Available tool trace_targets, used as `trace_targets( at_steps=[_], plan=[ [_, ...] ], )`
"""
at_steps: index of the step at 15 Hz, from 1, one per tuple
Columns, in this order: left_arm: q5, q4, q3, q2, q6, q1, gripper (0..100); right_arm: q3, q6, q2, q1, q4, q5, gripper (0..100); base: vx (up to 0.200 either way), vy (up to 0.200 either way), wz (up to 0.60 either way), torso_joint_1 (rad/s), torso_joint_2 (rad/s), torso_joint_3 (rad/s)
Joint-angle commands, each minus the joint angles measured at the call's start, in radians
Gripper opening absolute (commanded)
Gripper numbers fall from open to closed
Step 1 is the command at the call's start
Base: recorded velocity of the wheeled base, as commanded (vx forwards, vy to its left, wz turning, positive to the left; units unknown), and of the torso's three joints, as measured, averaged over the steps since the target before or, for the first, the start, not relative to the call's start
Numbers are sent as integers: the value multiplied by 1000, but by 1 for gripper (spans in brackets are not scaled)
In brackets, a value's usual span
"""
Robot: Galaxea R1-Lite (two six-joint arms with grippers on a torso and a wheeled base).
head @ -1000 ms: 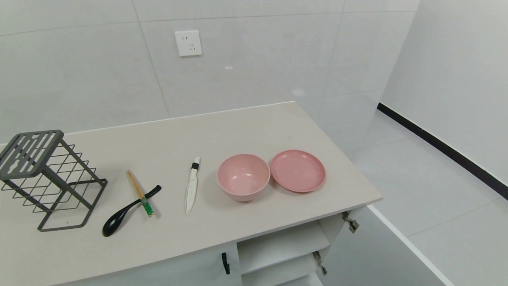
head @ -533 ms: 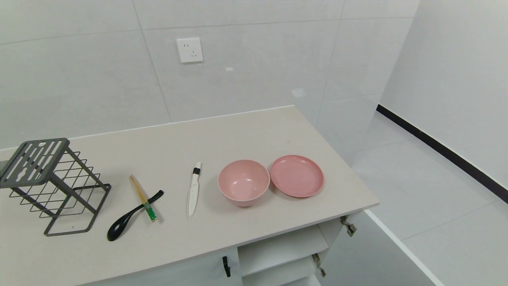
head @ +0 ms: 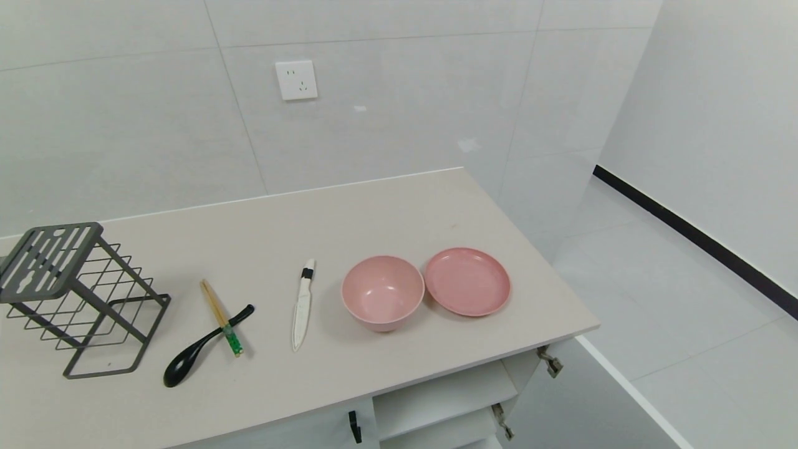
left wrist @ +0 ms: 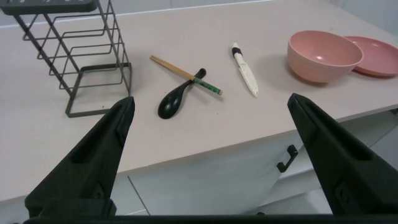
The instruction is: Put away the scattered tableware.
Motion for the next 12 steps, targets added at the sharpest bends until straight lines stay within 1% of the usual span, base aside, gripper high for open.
trace_targets(
  at_steps=[1,3,5,6,9,12],
  plan=[
    [-2,0,0,2,-1,0,100,-2,5,0,0,-14,76,100,0,0,0,0,0,0],
    [0,2,0,2,-1,0,100,-26,5,21,2,68,115,100,0,0,0,0,0,0],
    [-2,2,0,2,0,0,100,-54,4,82,25,94,141,100,0,0,0,0,0,0],
    [-2,2,0,2,0,0,100,-72,4,161,57,93,155,100,0,0,0,0,0,0],
    [-2,2,0,0,2,2,100,-97,4,270,158,88,151,100,0,0,0,0,0,0],
    [-3,2,0,0,2,0,100,-114,4,365,215,78,149,100,0,0,0,0,0,0]
  ],
)
